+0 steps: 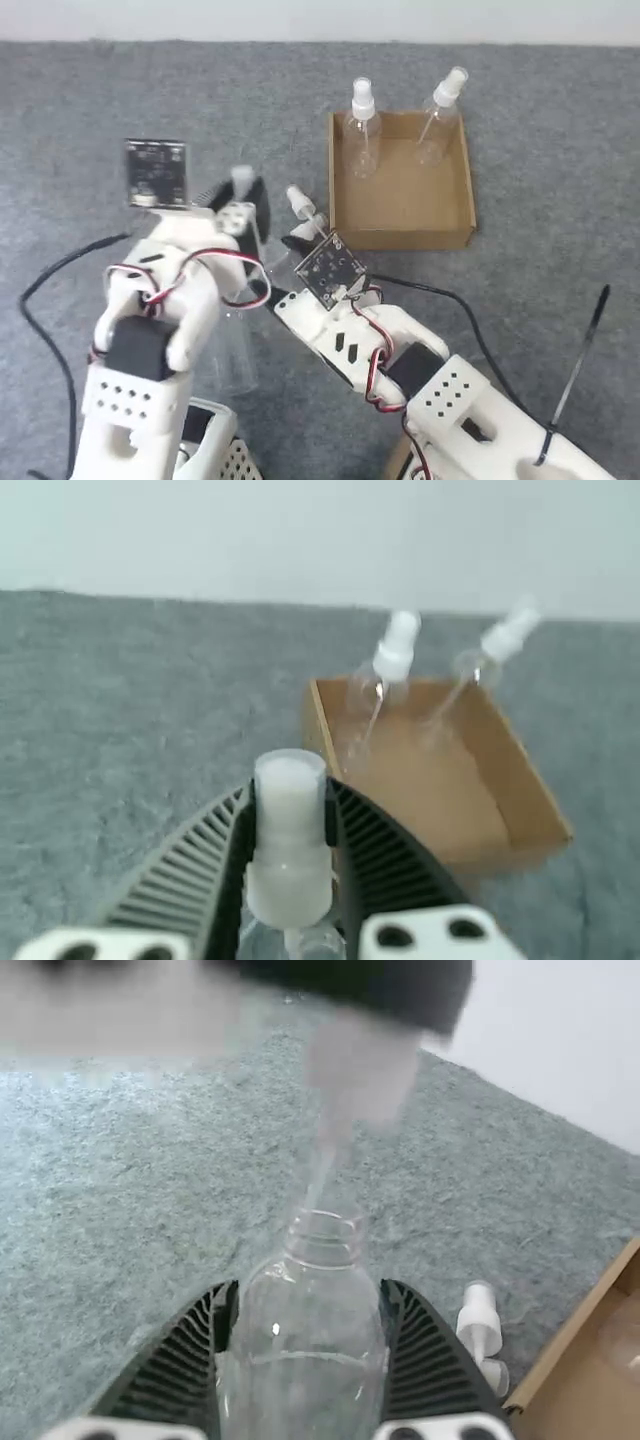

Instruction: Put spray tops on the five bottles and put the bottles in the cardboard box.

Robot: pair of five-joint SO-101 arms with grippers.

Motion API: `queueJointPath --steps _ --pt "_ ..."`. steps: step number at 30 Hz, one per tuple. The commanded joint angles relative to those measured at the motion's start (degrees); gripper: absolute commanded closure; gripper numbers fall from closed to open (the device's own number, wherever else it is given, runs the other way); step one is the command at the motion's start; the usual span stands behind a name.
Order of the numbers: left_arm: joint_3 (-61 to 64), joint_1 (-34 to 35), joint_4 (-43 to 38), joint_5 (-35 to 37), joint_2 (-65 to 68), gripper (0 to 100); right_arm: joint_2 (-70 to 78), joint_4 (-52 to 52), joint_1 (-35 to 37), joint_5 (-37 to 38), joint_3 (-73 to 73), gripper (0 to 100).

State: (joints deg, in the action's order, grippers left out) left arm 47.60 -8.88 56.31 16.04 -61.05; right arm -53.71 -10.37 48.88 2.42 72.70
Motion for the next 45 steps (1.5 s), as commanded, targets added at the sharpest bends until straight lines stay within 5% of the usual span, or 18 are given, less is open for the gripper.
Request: queueJointPath --steps 1,13,21,26,32,45 --pt "1.01 -0.53 0.18 -1.14 -0.88 99 -2.33 2.24 -1.54 -0.79 0.26 99.3" --pt "0.75 -0.44 0.00 -1.14 -0.97 98 -2.33 2.07 -1.45 -0.79 0.35 99.3" --pt "-3.65 -0.44 3.96 -1.14 -0.97 83 -2.33 1.98 -1.63 -0.79 0.35 99.3" --pt "-12.79 0.35 6.33 -6.15 -0.44 83 -2.33 1.71 -1.63 -0.79 0.44 99.3" --pt "-14.29 10.02 2.29 -7.74 7.12 90 -2.33 1.63 -1.63 -0.79 0.44 99.3" --pt "-10.24 4.22 3.25 -13.01 12.31 91 -2.33 1.63 -1.71 -0.79 0.44 99.3"
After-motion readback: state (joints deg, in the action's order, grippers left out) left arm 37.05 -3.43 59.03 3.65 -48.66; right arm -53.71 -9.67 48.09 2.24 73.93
